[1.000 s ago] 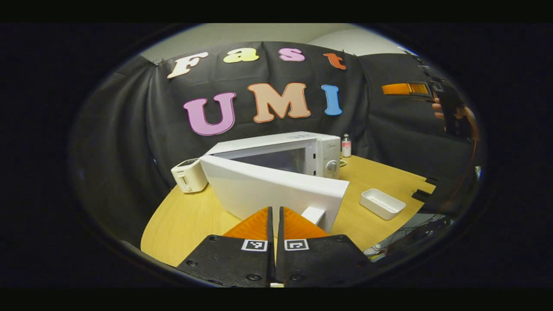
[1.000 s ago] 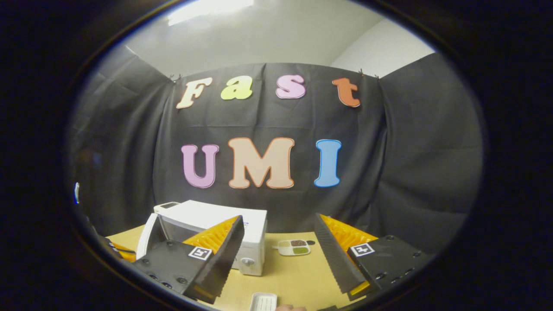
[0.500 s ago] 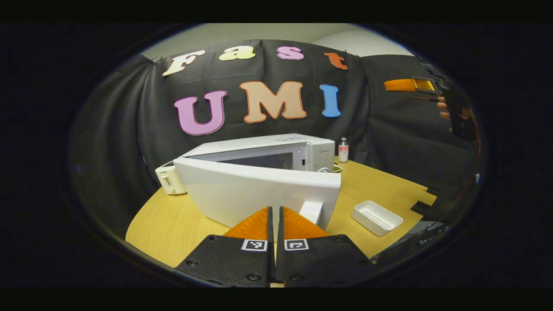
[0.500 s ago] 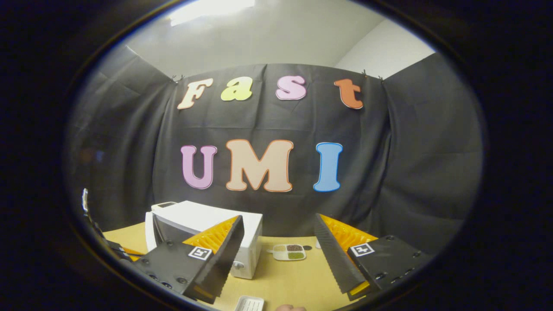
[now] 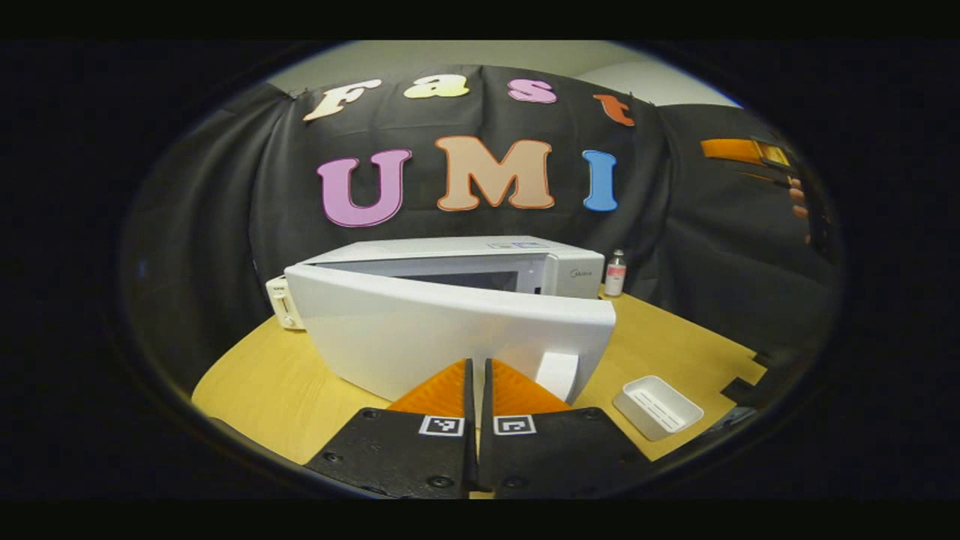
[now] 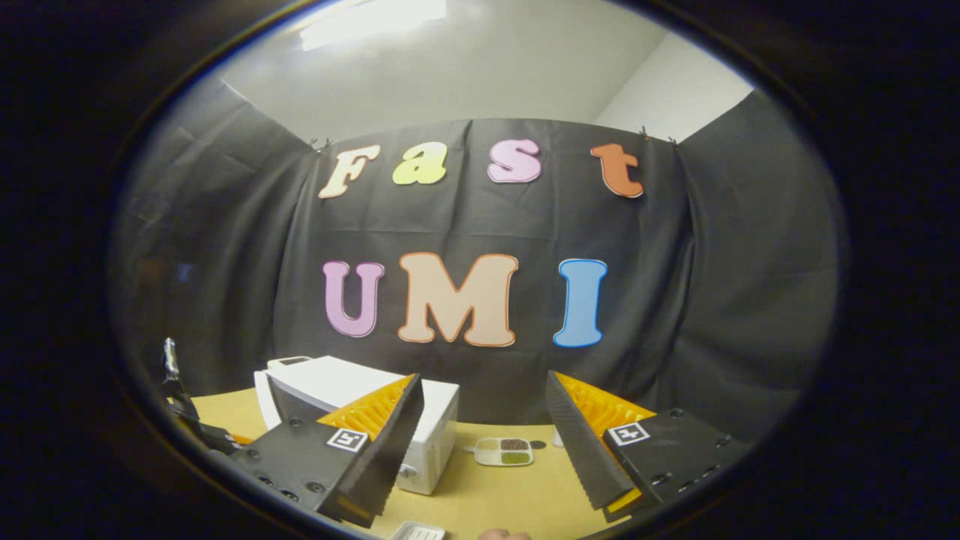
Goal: Open the microwave oven with the left hand, put the food in, and close the microwave oven.
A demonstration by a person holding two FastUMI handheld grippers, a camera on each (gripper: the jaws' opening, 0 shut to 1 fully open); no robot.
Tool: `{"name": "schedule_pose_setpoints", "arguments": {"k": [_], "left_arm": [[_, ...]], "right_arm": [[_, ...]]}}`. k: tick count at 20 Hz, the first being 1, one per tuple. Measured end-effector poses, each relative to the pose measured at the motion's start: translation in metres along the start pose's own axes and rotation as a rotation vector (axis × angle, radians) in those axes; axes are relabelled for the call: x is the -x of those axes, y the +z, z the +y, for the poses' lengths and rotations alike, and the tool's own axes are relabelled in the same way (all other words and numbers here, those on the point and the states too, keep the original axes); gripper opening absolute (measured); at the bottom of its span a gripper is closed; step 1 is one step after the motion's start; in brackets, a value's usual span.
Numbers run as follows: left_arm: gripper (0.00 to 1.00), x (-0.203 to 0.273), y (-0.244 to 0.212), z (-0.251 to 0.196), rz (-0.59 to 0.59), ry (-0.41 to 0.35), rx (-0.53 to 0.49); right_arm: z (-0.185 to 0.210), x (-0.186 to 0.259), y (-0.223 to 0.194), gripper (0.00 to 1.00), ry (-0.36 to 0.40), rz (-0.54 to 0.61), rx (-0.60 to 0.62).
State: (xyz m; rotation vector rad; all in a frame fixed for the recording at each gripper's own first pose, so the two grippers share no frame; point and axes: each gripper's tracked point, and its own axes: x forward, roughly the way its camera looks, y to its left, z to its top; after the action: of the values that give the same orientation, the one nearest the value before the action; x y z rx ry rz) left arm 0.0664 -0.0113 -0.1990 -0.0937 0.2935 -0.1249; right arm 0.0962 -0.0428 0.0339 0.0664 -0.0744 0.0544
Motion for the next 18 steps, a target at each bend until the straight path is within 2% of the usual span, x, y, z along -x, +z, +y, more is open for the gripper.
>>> {"name": "schedule_pose_setpoints", "arguments": {"k": [4, 5, 13, 18], "left_arm": [[0.02, -0.015, 0.006, -0.009, -0.020, 0.005, 0.003], [0.00, -0.020, 0.008, -0.012, -0.024, 0.004, 0.002], [0.00, -0.061, 0.028, -0.020, -0.079, 0.033, -0.024], [0.00, -0.089, 0.043, -0.018, -0.096, 0.043, -0.038]], "right_arm": [[-0.002, -0.003, -0.002, 0.92, 0.016, 0.005, 0.005], [-0.002, -0.003, -0.003, 0.92, 0.022, 0.008, 0.010], [0.005, -0.007, -0.013, 0.92, 0.064, 0.028, 0.044], [0.004, -0.008, -0.017, 0.97, 0.073, 0.033, 0.041]]}}
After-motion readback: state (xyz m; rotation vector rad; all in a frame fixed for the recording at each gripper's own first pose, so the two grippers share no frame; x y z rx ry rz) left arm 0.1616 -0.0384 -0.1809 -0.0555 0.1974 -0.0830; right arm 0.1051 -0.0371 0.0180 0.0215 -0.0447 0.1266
